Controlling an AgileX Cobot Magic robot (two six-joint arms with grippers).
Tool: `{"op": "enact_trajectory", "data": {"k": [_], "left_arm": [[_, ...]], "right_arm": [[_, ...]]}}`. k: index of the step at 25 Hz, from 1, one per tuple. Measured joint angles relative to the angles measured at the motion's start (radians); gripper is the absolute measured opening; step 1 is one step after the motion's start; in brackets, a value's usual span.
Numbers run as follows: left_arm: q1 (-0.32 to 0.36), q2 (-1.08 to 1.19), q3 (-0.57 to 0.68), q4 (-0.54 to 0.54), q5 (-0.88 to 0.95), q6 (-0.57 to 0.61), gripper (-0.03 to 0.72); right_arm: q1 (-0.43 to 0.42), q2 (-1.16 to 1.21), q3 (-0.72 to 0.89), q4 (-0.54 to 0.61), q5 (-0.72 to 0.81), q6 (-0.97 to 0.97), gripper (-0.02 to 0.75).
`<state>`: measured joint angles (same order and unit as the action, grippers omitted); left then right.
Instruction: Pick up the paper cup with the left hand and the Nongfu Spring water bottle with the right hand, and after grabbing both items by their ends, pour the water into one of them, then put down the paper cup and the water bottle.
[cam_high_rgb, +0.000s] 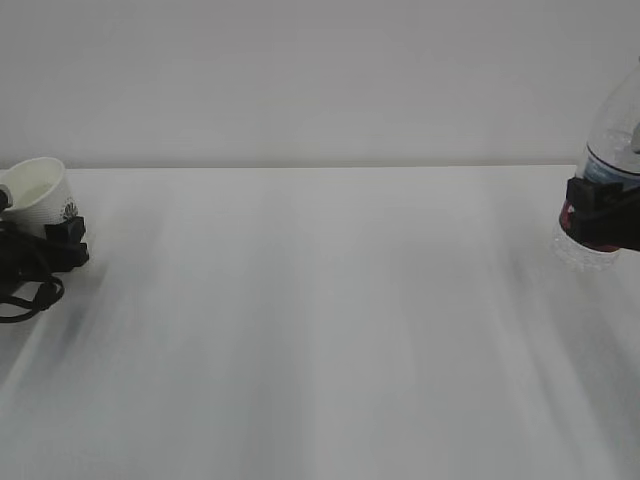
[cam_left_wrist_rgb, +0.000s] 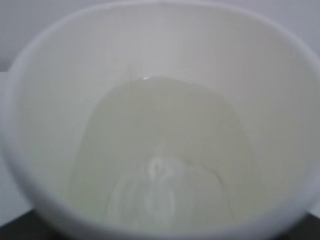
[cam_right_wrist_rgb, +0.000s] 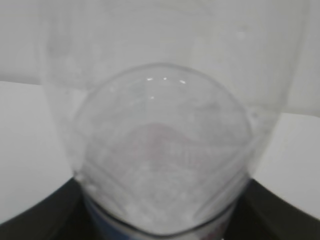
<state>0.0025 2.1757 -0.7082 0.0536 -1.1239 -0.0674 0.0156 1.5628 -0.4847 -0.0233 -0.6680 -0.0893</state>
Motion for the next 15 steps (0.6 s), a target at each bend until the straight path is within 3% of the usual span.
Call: {"op": "enact_trajectory", "data": {"k": [10,15], "left_arm": [[0.0,0.022,-0.003,-0.004,-0.038,0.002,0.503],[0.0,0.026,-0.003,-0.021,-0.036,0.009,0.65]], "right_arm": [[0.0,0.0,0.0,0.0,0.004,0.0,0.467],[0.0,0.0,0.0,0.0,0.005,0.0,0.467]]}}
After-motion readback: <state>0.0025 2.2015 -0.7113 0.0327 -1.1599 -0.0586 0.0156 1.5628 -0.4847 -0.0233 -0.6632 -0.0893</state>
